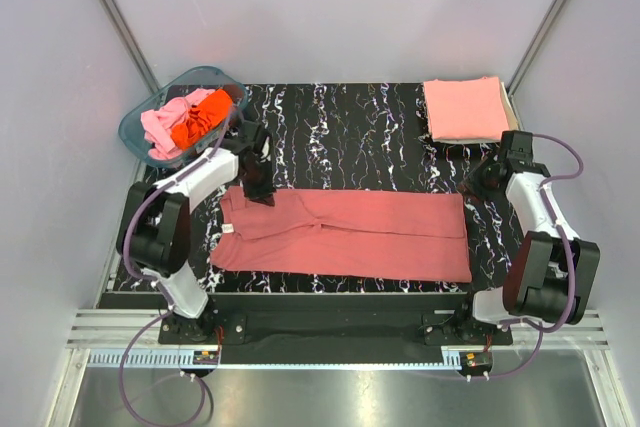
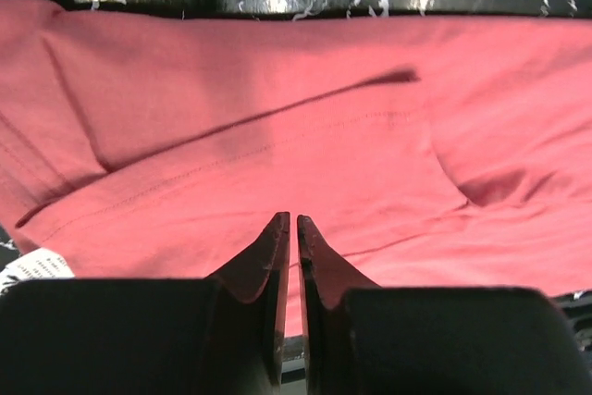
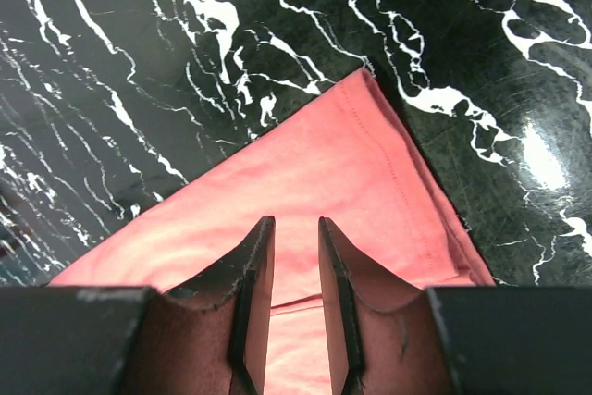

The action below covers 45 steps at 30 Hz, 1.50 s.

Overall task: Fold and stack the t-shirts
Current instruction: Fold the tshirt

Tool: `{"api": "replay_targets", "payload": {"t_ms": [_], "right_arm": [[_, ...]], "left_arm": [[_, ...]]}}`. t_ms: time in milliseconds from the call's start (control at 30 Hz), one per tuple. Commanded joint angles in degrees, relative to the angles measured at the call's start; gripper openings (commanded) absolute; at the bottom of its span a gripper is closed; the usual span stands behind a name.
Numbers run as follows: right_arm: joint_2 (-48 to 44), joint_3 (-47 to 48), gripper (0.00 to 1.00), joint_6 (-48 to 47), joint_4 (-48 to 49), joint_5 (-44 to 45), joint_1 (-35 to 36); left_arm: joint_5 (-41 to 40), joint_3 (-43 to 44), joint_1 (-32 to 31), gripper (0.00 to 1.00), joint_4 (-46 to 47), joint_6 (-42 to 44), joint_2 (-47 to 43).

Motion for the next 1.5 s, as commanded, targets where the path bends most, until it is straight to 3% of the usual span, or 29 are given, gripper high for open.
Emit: {"api": "replay_targets", "payload": {"t_ms": [0,467,633,733,933,967,1067,1133,1233,1467], "right_arm": [[-1.89,1.73,0.33,0.57,-0.34,-2.45,-0.14],[-9.01,4.72,0.33,3.72,0.71,-0.52,-0.14],[-10.33,6.13,0.33,5.05,1.68,0.09,-0.14],[-10.59,6.13,0.33,6.19,2.99,-0.43,-0.06],[-9.89,6.39,0.34,8.12,6.42,-0.35,-0.14],[-8.93,6.57,0.34,8.30,6.86,-0.43,-0.14],[-6.30,8.06,0.34,8.39,7.66,-2.10,-0.14],[-5.50,8.59,0.34,8.22,7.66,-2.98,-0.14],[-5.58,7.80,0.34,8.13,7.66,-3.24,-0.14],[-8.48,5.87,0.35,8.04,7.40,-7.11,-0.14]], "left_arm": [[-3.04,1.62,-1.84,0.13,3.56,-2.19,2.36],[-10.78,9.35,-3.08,0.13,4.44,-2.27,17.20],[-8.49,19.27,-3.08,0.14,4.27,-1.57,25.64],[-5.95,28.93,-3.08,0.14,3.74,0.44,31.87],[2.29,60.21,-2.64,0.15,2.77,4.58,47.16],[3.97,68.52,-2.55,0.15,3.03,4.06,48.85],[11.53,75.62,-2.55,0.15,7.32,1.69,50.28],[15.48,71.70,-2.90,0.18,15.02,0.02,44.43],[18.22,58.17,-3.86,0.20,23.04,-2.53,34.85],[19.37,35.75,-10.98,0.18,23.78,-3.24,22.86]]}}
